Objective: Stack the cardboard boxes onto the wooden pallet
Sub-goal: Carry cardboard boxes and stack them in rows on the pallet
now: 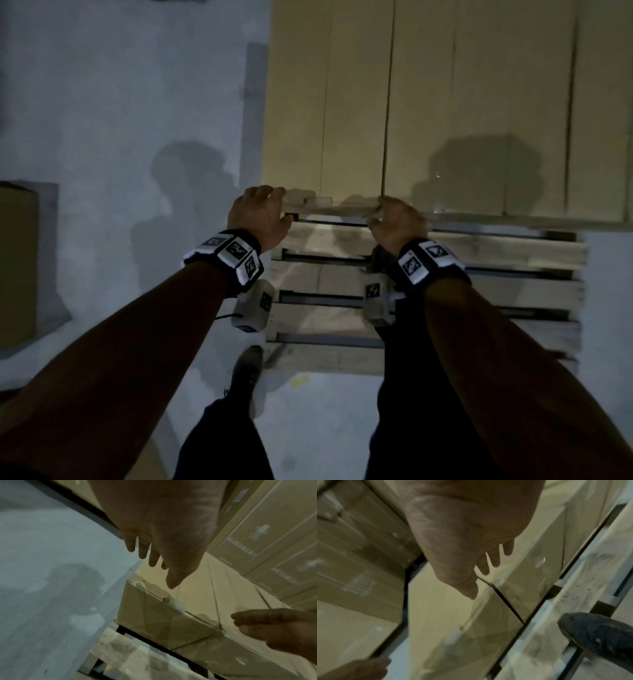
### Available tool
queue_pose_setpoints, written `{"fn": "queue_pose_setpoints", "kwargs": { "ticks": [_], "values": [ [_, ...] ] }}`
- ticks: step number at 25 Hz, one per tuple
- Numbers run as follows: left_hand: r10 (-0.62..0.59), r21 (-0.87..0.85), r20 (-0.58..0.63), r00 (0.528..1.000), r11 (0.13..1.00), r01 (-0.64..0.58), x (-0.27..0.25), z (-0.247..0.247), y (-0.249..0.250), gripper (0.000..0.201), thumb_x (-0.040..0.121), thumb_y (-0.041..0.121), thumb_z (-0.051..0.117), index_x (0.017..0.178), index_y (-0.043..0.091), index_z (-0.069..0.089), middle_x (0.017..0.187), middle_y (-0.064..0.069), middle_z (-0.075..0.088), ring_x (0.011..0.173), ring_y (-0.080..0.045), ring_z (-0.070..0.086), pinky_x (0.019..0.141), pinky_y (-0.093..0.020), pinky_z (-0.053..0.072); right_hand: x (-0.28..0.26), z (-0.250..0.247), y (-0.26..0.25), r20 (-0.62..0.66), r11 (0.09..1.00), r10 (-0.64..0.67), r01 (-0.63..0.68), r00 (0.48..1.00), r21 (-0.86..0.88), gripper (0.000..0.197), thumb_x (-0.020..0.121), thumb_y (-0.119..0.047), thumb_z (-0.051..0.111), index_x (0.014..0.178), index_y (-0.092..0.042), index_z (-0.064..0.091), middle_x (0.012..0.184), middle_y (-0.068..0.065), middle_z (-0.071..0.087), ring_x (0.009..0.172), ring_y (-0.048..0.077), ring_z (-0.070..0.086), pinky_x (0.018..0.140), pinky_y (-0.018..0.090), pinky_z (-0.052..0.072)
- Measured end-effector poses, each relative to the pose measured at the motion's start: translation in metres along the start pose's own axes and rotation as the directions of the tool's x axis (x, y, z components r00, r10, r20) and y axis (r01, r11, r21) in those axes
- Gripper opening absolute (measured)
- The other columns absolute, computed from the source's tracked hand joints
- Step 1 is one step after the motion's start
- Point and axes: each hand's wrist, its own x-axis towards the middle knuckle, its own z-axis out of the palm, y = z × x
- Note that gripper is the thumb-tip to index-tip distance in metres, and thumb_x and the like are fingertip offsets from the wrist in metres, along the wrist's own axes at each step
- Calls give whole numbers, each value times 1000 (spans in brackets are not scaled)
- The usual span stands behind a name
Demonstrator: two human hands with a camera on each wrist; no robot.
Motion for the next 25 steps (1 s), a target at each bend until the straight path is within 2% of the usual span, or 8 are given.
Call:
{"fn": "queue_pose_setpoints", "kwargs": {
  "ticks": [2,4,6,11,16,20,25],
  "values": [
    [82,69,-24,996,994,-81,-38,-21,5,51,97,36,52,140,7,48,141,-16,51,131,-36,41,103,-45,39,-43,-17,-10,-40,997,27,-25,999,71,56,99,-33,52,152,-21,39,154,8,44,137,32,45,114,41,36],
    [156,133,-57,986,980,-148,-77,-36,5,47,97,34,52,135,7,52,136,-16,54,128,-36,44,101,-44,40,-91,-23,-18,-106,993,12,1,994,115,49,99,-24,52,146,-12,45,146,16,51,131,37,50,110,45,39],
    [239,154,-72,968,962,-226,-128,-47,-3,47,97,32,52,136,6,51,138,-17,52,129,-35,42,103,-43,38,-154,-14,-27,-201,994,12,11,980,112,41,99,-20,54,137,-4,53,136,21,58,123,39,56,103,48,45],
    [386,169,-135,913,917,-362,-241,-73,-18,52,99,32,50,143,6,45,144,-16,46,133,-33,37,106,-40,31,-295,16,-48,-320,972,128,-54,939,230,48,97,-34,57,143,-21,50,141,11,57,127,32,54,104,43,45],
    [495,237,-145,857,858,-456,-327,-91,-12,52,98,33,47,144,8,44,143,-14,48,131,-32,38,106,-40,34,-409,32,-54,-385,930,250,-109,888,350,50,99,-33,58,145,-17,48,140,13,57,128,32,53,104,40,44],
    [577,285,-135,805,801,-526,-367,-97,13,49,98,36,48,138,9,47,142,-13,48,132,-31,38,107,-41,34,-469,33,-39,-439,912,299,-118,847,392,51,99,-33,56,146,-16,47,140,13,58,127,31,54,103,39,45],
    [662,348,-110,741,724,-596,-396,-77,70,44,98,35,47,134,10,49,139,-13,49,130,-31,39,104,-39,34,-518,43,6,-474,872,387,-147,791,467,52,100,-34,54,148,-17,44,143,13,54,128,31,52,104,41,45]
  ]
}}
